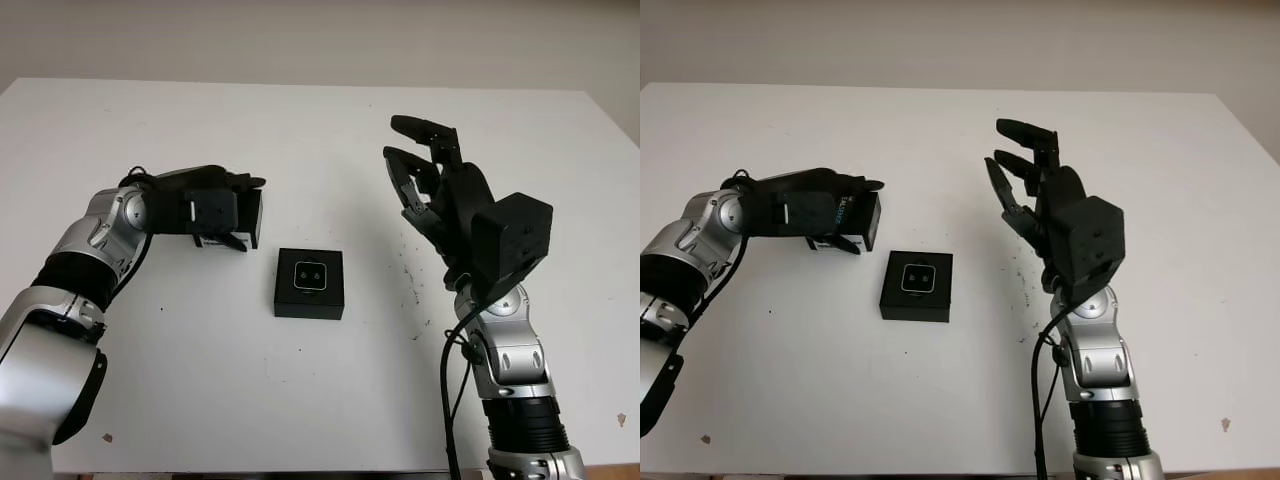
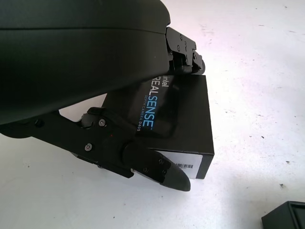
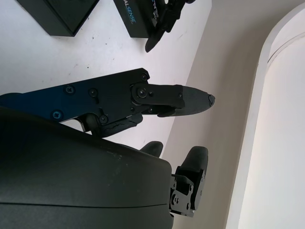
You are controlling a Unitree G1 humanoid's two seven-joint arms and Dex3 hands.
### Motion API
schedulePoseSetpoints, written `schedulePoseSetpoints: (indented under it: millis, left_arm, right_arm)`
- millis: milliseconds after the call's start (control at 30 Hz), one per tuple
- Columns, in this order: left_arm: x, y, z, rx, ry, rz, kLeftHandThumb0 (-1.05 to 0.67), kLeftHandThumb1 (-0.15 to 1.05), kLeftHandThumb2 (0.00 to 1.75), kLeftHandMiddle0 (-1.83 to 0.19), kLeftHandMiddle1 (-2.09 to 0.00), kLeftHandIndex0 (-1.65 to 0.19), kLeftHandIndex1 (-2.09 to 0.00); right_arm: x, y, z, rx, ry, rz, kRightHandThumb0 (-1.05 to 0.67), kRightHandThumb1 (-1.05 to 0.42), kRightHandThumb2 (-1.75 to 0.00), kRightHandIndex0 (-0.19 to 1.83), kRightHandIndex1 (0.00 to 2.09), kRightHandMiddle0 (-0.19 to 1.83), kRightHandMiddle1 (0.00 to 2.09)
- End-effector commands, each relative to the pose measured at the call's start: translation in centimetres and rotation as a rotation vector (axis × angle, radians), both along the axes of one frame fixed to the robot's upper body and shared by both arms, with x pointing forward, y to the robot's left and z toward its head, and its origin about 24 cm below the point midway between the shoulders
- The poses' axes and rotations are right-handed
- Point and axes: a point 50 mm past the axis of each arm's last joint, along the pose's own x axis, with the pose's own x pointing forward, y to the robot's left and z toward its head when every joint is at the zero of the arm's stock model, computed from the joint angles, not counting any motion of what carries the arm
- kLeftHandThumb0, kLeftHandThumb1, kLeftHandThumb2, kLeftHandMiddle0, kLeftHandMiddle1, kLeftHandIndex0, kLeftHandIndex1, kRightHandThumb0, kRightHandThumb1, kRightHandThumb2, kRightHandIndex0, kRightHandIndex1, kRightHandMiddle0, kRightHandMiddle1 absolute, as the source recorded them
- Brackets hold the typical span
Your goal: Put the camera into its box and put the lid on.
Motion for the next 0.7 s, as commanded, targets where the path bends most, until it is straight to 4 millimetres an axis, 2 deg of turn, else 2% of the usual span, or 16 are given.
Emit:
schedulePoseSetpoints:
  millis: [0, 300, 433, 567, 667]
  left_arm:
    - [-0.1, -0.2, -0.1, 0.034, 0.007, -0.013, -0.37, 0.94, 0.05, -0.14, -1.03, -0.28, -0.38]
    - [-0.2, -0.1, 0.1, 0.074, 0.019, -0.015, -0.34, 0.9, 0.05, -0.17, -0.96, -0.25, -0.43]
    - [-0.4, -0.1, 0.2, 0.057, -0.014, -0.033, -0.21, 0.93, 0.06, -0.23, -1.03, -0.24, -0.69]
    - [-0.8, -0.1, 0.9, -0.001, -0.069, -0.061, -0.1, 0.98, 0.06, -0.36, -1.04, -0.31, -1.09]
    - [-1.0, -0.4, 2.1, -0.073, -0.101, -0.049, -0.1, 0.98, 0.06, -0.42, -1.06, -0.33, -1.14]
  right_arm:
    - [-0.2, -0.2, 0.3, -0.005, -0.013, -0.006, -0.47, -1.05, -0.38, 0.0, 0.79, -0.19, 1.09]
    - [-0.2, -0.3, 0.4, -0.01, -0.019, -0.001, -0.46, -1.05, -0.4, 0.0, 0.79, -0.19, 1.08]
    - [-0.2, -0.3, 0.3, -0.004, -0.017, 0.001, -0.46, -1.05, -0.4, 0.0, 0.79, -0.19, 1.07]
    - [-0.3, -0.2, 0.2, -0.011, -0.016, 0.004, -0.45, -1.05, -0.41, 0.01, 0.78, -0.19, 1.09]
    - [-0.3, -0.2, 0.1, -0.017, -0.013, 0.003, -0.46, -1.05, -0.41, 0.01, 0.78, -0.19, 1.1]
